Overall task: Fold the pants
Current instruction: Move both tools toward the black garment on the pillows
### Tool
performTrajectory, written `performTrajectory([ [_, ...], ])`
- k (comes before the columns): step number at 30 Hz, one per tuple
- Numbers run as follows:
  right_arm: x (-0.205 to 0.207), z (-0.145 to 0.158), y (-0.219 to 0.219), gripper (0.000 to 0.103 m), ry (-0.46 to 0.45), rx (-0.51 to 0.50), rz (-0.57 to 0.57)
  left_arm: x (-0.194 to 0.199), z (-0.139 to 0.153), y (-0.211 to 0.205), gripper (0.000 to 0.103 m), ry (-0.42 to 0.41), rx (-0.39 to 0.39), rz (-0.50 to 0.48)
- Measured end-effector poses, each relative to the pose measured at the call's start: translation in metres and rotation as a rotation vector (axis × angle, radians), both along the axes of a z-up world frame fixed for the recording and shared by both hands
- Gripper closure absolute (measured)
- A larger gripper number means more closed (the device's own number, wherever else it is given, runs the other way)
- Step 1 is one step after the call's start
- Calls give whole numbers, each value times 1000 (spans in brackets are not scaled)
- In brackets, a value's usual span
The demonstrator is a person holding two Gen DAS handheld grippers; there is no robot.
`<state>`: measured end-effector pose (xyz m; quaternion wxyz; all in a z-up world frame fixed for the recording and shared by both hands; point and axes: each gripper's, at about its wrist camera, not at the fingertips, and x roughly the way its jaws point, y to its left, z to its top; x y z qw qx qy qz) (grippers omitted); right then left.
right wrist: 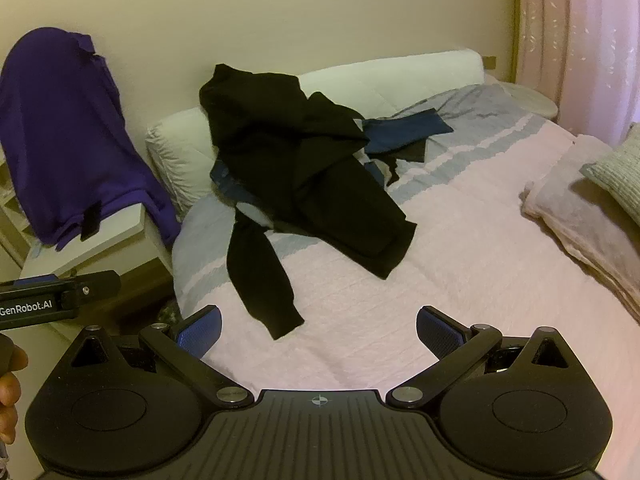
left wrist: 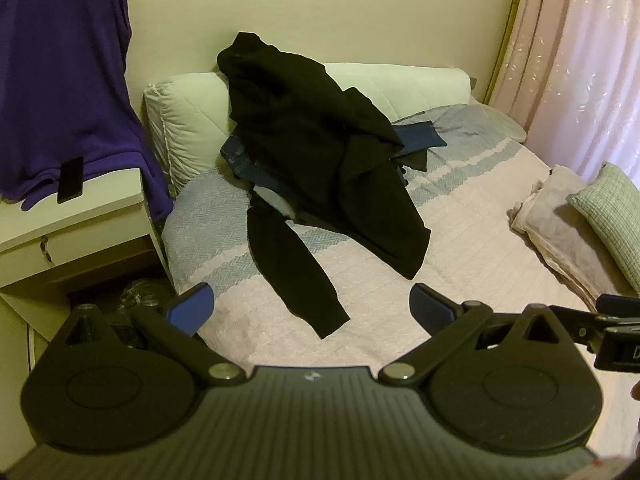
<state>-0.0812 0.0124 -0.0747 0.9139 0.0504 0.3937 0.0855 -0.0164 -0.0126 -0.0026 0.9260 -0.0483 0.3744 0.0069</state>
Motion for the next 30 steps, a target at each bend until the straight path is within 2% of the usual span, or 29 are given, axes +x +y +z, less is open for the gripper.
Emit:
performTrajectory([
  [17, -7, 1, -37, 2, -19, -1, 42, -17, -1, -41, 1, 5, -2, 27],
  [24, 9, 7, -47, 2, -37, 8, 13, 2, 1, -48, 1, 1, -13, -14],
  [30, 40, 8, -41, 2, -44, -3, -28, 41, 2, -45, 1, -9, -12, -62],
])
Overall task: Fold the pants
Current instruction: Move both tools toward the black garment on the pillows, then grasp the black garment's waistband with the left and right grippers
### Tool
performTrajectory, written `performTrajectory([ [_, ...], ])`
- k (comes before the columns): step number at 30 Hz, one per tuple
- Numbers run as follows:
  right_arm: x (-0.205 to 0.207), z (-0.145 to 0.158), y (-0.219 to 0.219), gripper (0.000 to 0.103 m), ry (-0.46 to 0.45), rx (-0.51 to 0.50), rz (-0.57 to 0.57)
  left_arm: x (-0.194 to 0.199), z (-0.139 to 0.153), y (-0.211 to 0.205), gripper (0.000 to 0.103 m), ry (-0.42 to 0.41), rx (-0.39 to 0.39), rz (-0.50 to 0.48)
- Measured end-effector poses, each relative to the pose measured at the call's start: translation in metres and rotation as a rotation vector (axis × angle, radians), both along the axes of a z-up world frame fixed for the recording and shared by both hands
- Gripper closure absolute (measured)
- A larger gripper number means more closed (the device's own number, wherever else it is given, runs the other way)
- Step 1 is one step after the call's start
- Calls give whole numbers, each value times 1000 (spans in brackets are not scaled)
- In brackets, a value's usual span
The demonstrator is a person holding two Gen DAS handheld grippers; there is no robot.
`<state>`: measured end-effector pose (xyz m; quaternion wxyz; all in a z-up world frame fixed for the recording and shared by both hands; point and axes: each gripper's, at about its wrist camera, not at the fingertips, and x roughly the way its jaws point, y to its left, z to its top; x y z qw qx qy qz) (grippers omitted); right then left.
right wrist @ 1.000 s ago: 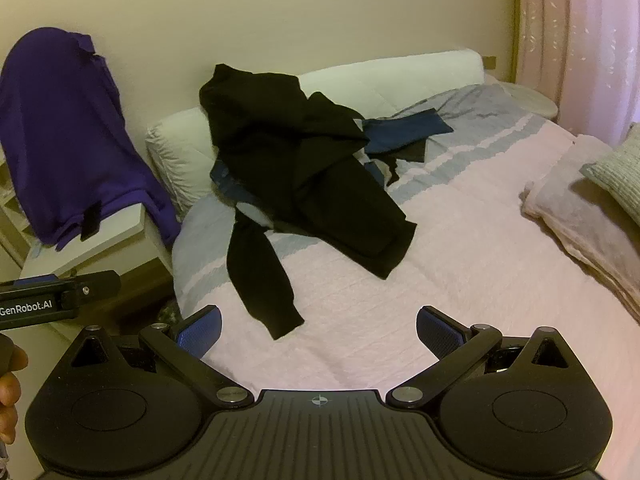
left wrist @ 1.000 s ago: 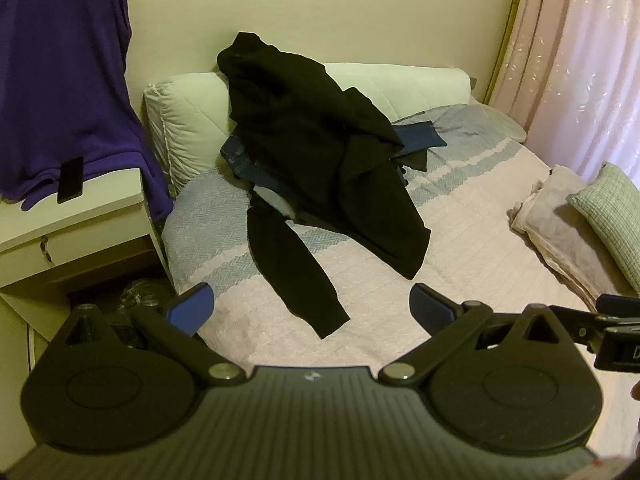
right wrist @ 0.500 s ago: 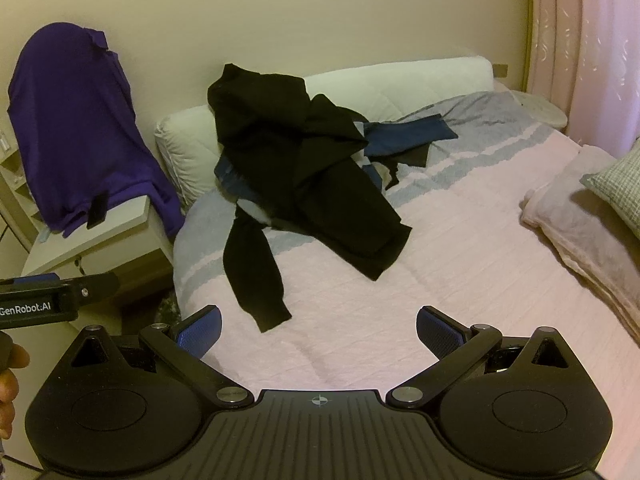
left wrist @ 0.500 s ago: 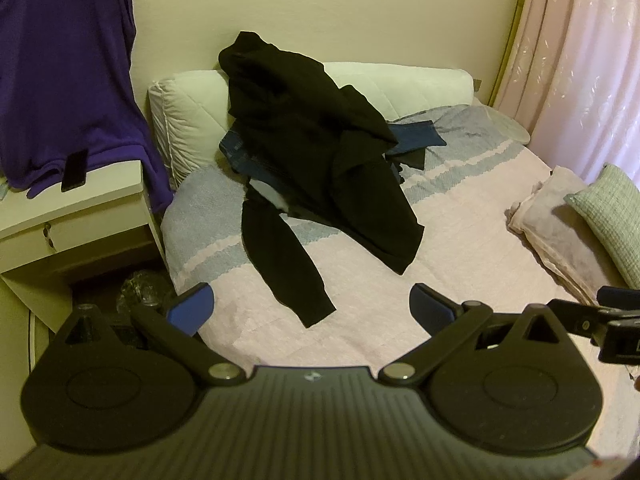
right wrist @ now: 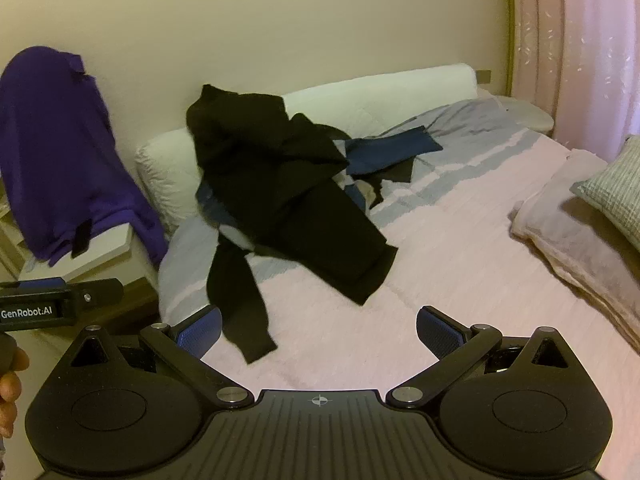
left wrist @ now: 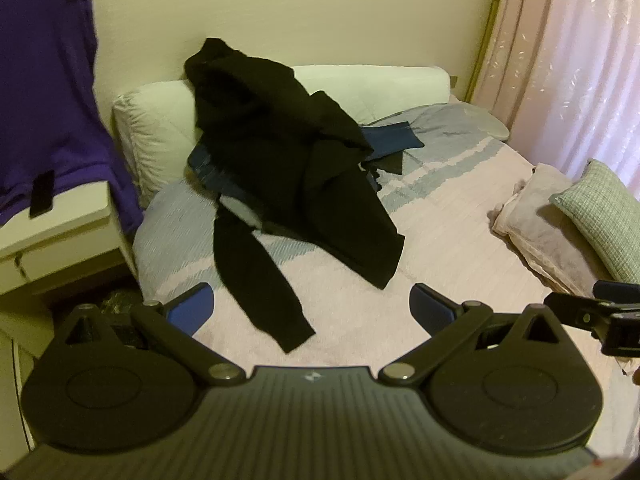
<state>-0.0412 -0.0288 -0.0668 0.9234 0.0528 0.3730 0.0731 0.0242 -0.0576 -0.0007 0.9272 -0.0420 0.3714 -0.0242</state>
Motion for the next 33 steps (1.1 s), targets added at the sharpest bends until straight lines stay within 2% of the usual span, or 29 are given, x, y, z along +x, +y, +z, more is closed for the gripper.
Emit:
performTrajectory([
  [7, 73, -14, 31, 2, -9, -24, -48, 80, -13, 41, 1, -10, -14, -63],
  [11, 136, -22, 59, 2, -26, -34, -99, 153, -25, 81, 1, -22, -10, -113],
  [15, 204, -23, 92, 2, -19, -36, -103, 231, -33, 125, 1, -27, -3, -155],
  [21, 281, -18, 119, 2, -41, -15, -111, 342, -35, 187, 1, -32, 16, -202],
  [27, 324, -6, 140, 2, -91, -51, -40, 391, -17, 219, 1, -73, 15, -216],
  [33, 343, -3, 144, 2, -129, 3, 40, 391, -1, 237, 1, -86, 14, -203],
])
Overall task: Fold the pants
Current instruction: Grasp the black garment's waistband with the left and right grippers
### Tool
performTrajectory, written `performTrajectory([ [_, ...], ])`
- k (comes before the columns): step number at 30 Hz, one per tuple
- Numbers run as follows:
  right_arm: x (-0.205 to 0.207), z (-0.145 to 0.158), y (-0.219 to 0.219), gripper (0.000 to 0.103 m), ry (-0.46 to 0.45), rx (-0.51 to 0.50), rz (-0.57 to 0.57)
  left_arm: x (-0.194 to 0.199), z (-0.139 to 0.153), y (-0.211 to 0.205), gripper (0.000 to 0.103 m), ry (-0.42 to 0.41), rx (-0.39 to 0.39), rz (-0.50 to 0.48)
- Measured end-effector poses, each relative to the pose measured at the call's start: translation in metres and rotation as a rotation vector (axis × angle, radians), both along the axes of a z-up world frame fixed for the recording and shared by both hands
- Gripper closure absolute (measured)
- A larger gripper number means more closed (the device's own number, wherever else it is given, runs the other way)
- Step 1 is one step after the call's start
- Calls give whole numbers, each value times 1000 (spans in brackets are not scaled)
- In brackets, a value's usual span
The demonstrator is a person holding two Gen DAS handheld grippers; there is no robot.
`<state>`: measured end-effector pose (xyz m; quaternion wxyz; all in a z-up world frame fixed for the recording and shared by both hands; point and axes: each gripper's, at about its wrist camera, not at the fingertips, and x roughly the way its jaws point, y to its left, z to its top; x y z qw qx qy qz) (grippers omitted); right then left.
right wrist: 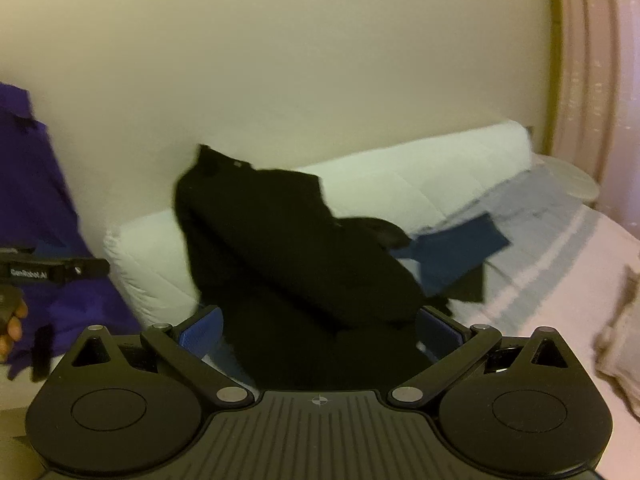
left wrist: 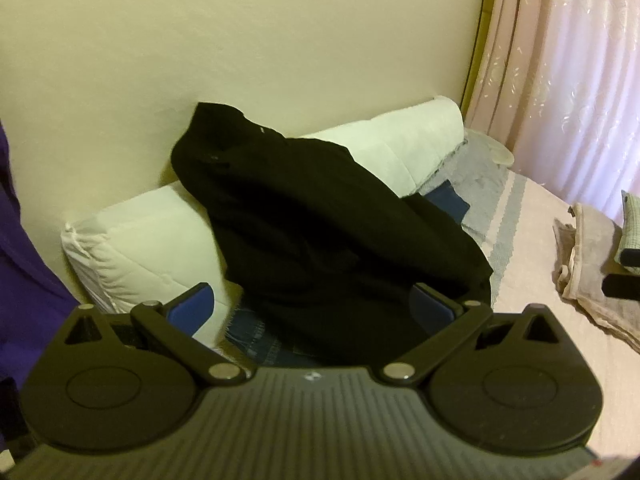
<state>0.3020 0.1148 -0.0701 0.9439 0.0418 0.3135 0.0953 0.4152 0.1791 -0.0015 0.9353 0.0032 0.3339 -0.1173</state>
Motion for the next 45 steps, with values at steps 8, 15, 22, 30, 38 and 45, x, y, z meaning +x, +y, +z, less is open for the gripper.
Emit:
performTrajectory([
  [8, 50, -6, 9, 4, 6, 16, 48, 31, 9, 34, 1, -4, 41, 8],
  [15, 162, -29, 22, 14, 39, 5, 55, 148, -6, 66, 1, -25, 49, 4],
  [22, 284, -75, 29, 18, 112, 23, 81, 265, -39, 80, 6, -34, 81, -20],
  [30, 370, -137, 23, 17, 241, 38, 104, 339, -71, 98, 6, -26, 86, -349],
  [38, 382, -150, 14, 82, 265, 225, 145, 376, -95, 102, 6, 0, 87, -343],
  [45, 363, -118, 18, 103, 188, 147, 116, 392, -99, 101, 9, 36, 68, -407],
])
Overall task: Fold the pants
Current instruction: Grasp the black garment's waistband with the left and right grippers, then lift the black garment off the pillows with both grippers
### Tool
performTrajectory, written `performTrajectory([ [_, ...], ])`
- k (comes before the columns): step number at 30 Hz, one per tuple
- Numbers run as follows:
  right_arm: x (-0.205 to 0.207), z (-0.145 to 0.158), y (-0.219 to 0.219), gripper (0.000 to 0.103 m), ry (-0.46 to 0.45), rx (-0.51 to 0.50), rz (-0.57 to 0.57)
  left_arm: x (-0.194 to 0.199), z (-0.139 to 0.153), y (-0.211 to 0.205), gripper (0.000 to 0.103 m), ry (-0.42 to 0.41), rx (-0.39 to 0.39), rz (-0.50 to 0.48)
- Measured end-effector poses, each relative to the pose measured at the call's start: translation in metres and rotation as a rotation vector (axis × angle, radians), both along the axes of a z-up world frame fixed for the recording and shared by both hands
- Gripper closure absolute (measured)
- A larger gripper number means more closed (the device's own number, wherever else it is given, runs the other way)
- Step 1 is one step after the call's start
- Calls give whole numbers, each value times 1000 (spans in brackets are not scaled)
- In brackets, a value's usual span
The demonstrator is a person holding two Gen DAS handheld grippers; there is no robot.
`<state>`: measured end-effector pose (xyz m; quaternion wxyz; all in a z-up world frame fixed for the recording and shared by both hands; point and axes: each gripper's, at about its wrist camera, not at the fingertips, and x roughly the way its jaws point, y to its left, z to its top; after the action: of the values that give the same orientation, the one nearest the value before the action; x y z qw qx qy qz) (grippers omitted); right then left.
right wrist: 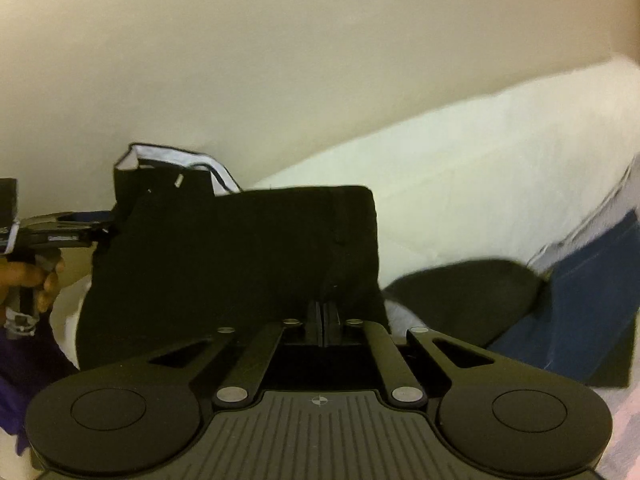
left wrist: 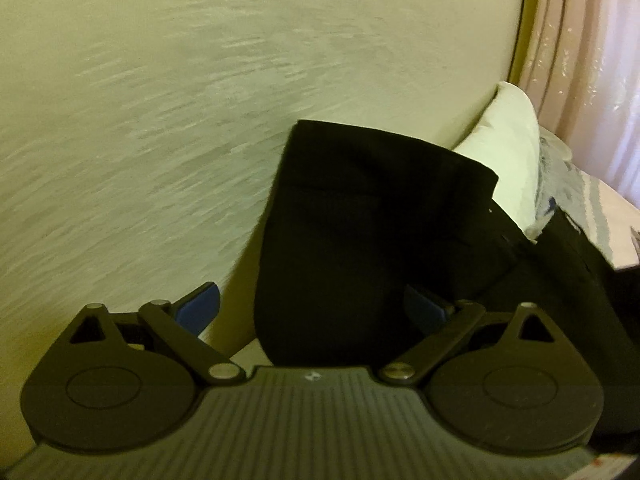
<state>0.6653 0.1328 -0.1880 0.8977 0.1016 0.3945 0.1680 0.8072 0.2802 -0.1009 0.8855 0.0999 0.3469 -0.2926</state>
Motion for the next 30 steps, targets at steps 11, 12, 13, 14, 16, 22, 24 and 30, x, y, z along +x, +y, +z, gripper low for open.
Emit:
performTrajectory([
  [11, -12, -14, -9, 21, 0, 29, -38, -22, 19, 5, 90, -95, 13, -9],
  [12, -14, -18, -9, 10, -20, 50, -34, -24, 20, 7, 90, -97, 11, -19],
  [13, -9, -22, -6, 10, -23, 72, -22, -26, 21, 8, 91, -108, 15, -27],
  [14, -5, -26, -4, 10, -1, 83, -10, -29, 23, 8, 92, -120, 19, -36],
  [16, 6, -36, 2, 11, 50, 102, 8, -33, 23, 7, 92, -129, 25, -44],
  [22, 7, -18, 4, 100, 24, 53, -35, -28, 24, 3, 93, -125, 16, -45],
  [24, -1, -4, 4, 103, -11, 14, -14, -27, 23, 3, 90, -124, 20, -42],
  [30, -29, 41, -9, 103, -157, -42, -79, -21, 16, 1, 63, -107, 33, -23],
])
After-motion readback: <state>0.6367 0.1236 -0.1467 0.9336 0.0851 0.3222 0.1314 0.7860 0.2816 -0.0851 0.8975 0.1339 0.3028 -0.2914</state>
